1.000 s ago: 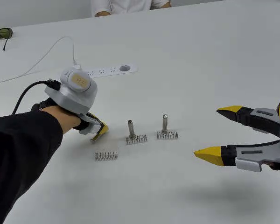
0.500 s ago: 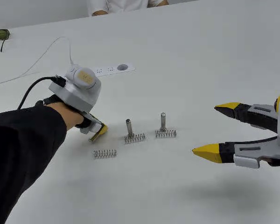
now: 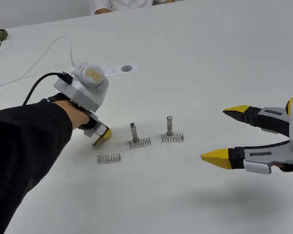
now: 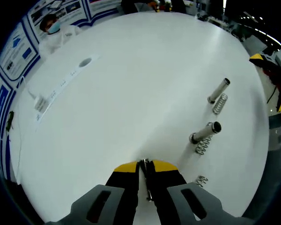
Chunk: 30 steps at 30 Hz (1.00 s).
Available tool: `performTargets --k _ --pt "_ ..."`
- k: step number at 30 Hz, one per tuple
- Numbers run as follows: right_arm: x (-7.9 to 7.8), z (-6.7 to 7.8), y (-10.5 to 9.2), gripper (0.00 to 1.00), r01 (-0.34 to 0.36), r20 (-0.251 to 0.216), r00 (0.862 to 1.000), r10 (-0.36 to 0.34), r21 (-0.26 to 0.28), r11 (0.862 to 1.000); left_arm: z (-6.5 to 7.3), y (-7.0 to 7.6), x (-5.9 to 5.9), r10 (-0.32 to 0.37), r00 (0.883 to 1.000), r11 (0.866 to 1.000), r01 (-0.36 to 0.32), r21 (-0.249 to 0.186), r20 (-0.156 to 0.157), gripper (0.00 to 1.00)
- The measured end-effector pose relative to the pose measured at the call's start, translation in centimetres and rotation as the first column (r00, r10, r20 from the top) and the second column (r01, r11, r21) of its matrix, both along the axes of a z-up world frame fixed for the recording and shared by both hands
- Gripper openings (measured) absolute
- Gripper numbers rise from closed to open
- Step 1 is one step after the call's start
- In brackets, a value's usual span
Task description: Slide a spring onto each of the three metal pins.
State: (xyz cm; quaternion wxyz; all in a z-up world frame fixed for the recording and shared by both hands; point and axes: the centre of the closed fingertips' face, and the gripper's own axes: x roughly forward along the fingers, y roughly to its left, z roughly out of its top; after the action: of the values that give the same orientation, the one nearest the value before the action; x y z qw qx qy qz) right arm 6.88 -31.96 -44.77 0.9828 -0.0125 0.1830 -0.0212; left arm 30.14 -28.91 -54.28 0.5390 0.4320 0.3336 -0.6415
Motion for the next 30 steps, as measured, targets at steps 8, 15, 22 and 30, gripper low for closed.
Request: performTargets --k 8,15,22,30 --pt "0.0 -0.1 -0.1 0.73 0.001 -0.002 1.0 -0.001 0.002 1.0 0.0 0.0 0.2 0.029 1.0 1.0 -0.029 0.007 -0.007 0.09" --pt "0.0 -0.2 0.0 0.73 -0.005 -0.006 1.0 0.005 0.004 1.0 -0.1 0.0 0.0 0.035 0.999 0.999 -0.035 0.009 0.018 0.08" --pt "0.1 0.1 0.0 0.72 -0.001 0.003 1.0 0.001 -0.002 1.0 0.1 0.1 0.3 0.098 0.995 0.995 -0.098 -0.031 -0.024 0.06" --pt "0.3 -0.1 0.5 0.72 -0.012 -0.011 1.0 0.012 -0.004 1.0 2.7 0.4 0.2 0.118 0.991 0.986 -0.124 -0.112 -0.057 0.06"
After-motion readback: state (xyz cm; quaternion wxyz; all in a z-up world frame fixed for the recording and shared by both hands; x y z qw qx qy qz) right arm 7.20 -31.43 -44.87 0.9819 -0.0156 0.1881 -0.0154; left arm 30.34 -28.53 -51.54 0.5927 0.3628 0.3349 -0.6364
